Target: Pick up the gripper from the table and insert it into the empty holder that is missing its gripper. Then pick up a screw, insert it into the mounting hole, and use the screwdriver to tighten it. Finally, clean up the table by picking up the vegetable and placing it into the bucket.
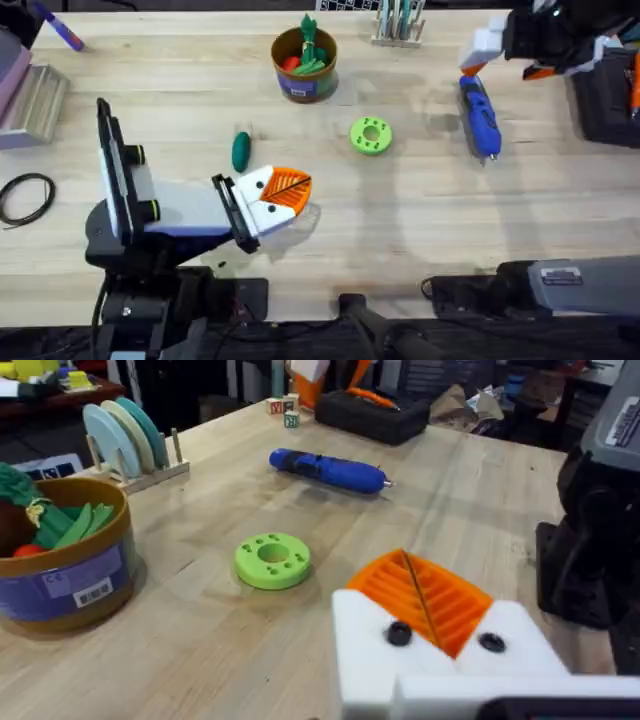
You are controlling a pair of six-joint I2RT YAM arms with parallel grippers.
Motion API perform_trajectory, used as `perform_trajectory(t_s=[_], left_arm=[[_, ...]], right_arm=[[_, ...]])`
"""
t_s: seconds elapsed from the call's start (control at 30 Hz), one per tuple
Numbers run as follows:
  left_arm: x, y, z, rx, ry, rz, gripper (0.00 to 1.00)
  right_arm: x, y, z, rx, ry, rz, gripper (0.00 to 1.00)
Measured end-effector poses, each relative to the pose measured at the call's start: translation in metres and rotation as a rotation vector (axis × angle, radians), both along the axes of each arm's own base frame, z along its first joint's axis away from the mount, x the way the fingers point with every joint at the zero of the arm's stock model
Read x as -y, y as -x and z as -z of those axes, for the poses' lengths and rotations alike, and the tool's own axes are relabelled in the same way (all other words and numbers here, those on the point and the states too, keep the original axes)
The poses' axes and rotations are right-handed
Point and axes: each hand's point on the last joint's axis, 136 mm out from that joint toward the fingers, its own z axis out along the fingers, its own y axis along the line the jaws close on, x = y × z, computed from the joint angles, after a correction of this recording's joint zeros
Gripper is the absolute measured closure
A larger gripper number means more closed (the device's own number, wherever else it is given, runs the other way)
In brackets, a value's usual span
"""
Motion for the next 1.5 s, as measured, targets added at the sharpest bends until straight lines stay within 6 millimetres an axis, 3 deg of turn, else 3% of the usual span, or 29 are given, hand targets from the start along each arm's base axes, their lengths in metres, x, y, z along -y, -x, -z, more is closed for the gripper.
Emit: perform_trajectory(t_s=[0.17,0.4,0.7,1.17,1.5], left_arm=[[0.000,0.000,0.000,0.000,0.000,0.000,0.987],[0.000,0.000,0.000,0.000,0.000,0.000,0.987],[0.000,0.000,0.000,0.000,0.000,0.000,0.987],[0.000,0.000,0.000,0.000,0.000,0.000,0.987],[0.000,0.000,0.000,0.000,0.000,0.000,0.987]], right_arm=[[0.021,-0.015,0.026,-0.044,-0.006,-0.025,0.068],[0.042,-0.026,0.048,-0.072,0.001,-0.096,0.054],[0.046,-0.038,0.078,-0.117,0.017,-0.170,0.023],[0.045,-0.037,0.126,-0.248,-0.004,-0.210,0.014],[0.050,-0.042,0.146,-0.271,-0.012,-0.196,0.021]])
